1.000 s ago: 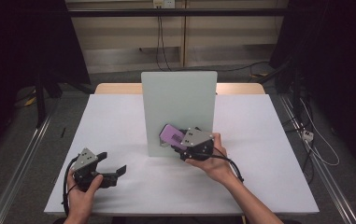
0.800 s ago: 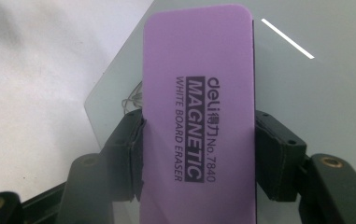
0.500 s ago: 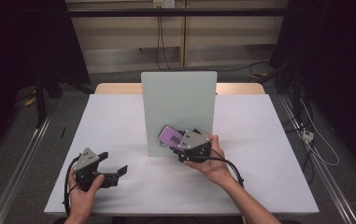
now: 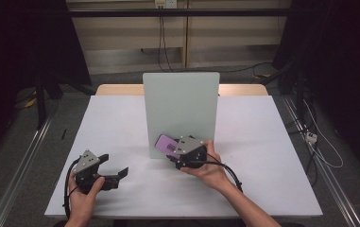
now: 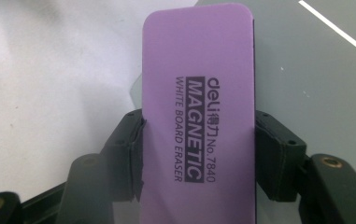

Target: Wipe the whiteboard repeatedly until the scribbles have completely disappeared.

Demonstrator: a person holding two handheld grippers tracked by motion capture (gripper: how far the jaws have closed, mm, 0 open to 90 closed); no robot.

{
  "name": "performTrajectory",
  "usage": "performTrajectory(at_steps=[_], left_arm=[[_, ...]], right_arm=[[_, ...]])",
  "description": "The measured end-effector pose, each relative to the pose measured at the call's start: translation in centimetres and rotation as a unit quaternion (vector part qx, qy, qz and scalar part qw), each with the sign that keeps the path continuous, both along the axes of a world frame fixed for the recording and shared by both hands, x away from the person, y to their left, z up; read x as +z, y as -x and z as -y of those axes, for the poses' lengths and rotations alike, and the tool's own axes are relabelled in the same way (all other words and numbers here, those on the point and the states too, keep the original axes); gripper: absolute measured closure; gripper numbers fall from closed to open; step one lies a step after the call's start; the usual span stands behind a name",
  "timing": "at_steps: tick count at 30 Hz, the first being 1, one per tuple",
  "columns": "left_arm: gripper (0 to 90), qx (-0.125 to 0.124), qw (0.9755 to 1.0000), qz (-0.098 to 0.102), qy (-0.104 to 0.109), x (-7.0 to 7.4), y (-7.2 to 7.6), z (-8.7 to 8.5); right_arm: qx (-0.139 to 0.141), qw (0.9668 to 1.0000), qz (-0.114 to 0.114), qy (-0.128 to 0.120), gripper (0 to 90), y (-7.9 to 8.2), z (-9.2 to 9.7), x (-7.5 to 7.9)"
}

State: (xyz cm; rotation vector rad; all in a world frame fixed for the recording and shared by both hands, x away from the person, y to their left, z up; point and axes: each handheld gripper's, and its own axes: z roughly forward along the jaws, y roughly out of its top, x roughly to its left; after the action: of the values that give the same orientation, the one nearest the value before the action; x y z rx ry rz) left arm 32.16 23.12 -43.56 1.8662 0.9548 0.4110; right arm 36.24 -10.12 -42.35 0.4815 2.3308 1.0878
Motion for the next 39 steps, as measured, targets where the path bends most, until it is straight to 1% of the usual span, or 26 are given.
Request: performTrajectory(at_steps=[2,3,4,6,7,8,10,11,13,15,19,25,28,35,36,37,38,39], left_arm=[[6.3,0.002,1.0,0.0,0.001,0.0,0.0,0.0],[6.3,0.003,1.0,0.0,0.002,0.0,0.0,0.0],[6.3,0.003,1.0,0.001,0.001,0.0,0.0,-0.1],[6.3,0.004,1.0,0.001,0.002,0.0,0.0,-0.1],[6.3,0.004,1.0,0.001,0.001,0.0,0.0,0.0],[6.3,0.002,1.0,0.001,-0.001,0.0,0.0,0.0],[6.3,0.002,1.0,0.0,0.0,0.0,0.0,0.0],[6.3,0.004,1.0,0.001,0.003,0.0,0.0,0.1],[6.3,0.003,1.0,0.0,0.002,0.0,0.0,0.1],[6.3,0.003,1.0,0.0,-0.001,0.0,-0.1,0.1],[6.3,-0.001,1.0,0.0,-0.002,0.0,-0.1,0.2],[6.3,-0.001,1.0,-0.001,0.0,-0.1,-0.1,0.3],[6.3,-0.003,1.0,-0.001,-0.003,-0.1,-0.2,0.3],[6.3,-0.003,1.0,0.001,-0.001,0.0,-0.2,0.3],[6.3,-0.003,1.0,0.001,0.0,0.0,-0.2,0.2],[6.3,-0.003,1.0,-0.001,0.002,0.0,-0.2,0.2],[6.3,-0.002,1.0,-0.001,0.001,0.0,-0.2,0.2],[6.3,-0.003,1.0,-0.001,0.001,0.0,-0.2,0.2]], right_arm=[[-0.011,0.9999,0.006,-0.01,41.2,-0.2,0.7,0.8],[-0.011,0.9999,0.006,-0.01,41.2,-0.2,0.7,0.8],[-0.023,0.9995,0.015,-0.017,41.2,-0.4,1.5,1.8],[-0.034,0.9987,0.022,-0.029,41.2,-0.6,2.3,2.8],[-0.034,0.9987,0.022,-0.029,41.2,-0.6,2.3,2.8],[-0.042,0.998,0.029,-0.036,41.2,-0.9,2.8,3.6],[-0.045,0.9977,0.029,-0.041,41.2,-1.1,3.0,4.1],[-0.046,0.9977,0.032,-0.038,41.2,-1.1,2.9,4.2],[-0.048,0.9976,0.036,-0.035,41.2,-1.0,2.6,4.1],[-0.05,0.9973,0.037,-0.04,41.2,-1.0,2.5,4.0],[-0.046,0.9979,0.04,-0.022,41.2,-0.8,1.6,3.5],[-0.037,0.9985,0.036,-0.016,41.2,-0.7,0.4,2.9],[-0.029,0.9991,0.029,-0.009,41.2,-0.6,-0.3,2.3],[-0.014,0.9998,0.017,0.003,41.2,-0.5,-1.5,1.5],[-0.008,0.9999,0.01,0.004,41.2,-0.5,-1.8,1.1],[-0.008,0.9999,0.01,0.004,41.2,-0.5,-1.8,1.1],[-0.003,1.0,0.002,0.001,41.2,-0.5,-2.3,0.6],[0.001,1.0,-0.001,0.003,41.2,-0.4,-2.5,0.4]])
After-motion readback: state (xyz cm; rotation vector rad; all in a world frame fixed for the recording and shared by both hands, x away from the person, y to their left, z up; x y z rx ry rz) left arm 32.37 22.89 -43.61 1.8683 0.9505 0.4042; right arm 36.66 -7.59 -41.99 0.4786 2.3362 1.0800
